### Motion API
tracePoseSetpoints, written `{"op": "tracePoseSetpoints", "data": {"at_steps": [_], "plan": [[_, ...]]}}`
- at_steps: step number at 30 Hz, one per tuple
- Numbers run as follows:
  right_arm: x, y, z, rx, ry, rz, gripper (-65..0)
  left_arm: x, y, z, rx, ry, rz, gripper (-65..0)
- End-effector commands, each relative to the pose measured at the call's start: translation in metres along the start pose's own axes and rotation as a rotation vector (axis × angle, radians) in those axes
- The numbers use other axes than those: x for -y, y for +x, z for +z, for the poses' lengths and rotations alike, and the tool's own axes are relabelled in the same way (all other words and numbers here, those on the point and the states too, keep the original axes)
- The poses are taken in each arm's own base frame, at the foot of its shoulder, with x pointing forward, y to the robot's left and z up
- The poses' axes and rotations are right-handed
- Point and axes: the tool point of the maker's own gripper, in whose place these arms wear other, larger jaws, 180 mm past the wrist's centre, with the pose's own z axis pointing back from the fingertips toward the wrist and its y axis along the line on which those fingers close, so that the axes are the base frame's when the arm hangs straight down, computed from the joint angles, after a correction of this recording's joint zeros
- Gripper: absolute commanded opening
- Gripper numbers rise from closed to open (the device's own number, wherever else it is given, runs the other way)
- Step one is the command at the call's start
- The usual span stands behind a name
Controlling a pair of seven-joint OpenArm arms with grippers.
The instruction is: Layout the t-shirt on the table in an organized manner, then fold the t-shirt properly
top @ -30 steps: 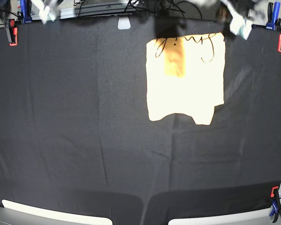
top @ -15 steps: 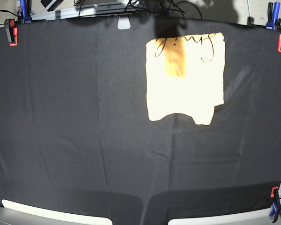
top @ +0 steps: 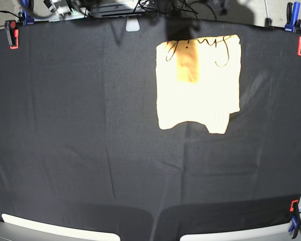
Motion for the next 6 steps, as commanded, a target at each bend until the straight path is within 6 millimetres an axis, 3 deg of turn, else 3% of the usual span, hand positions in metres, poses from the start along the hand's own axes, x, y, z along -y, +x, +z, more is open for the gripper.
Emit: {"op": "tracePoseSetpoints", "data": {"at_steps": [1, 6], "plan": [[0.004, -0.005, 0.002, -0.028, -0.006, 0.019, -65.0, -0.005, -0.014, 0.002, -0.022, 0.024, 0.027, -65.0], [0.003, -0.004, 0.002, -0.023, -0.004, 0.017, -65.0, -0.017, -0.007, 0.004, 0.021, 0.063, 0.156, -65.0]]}}
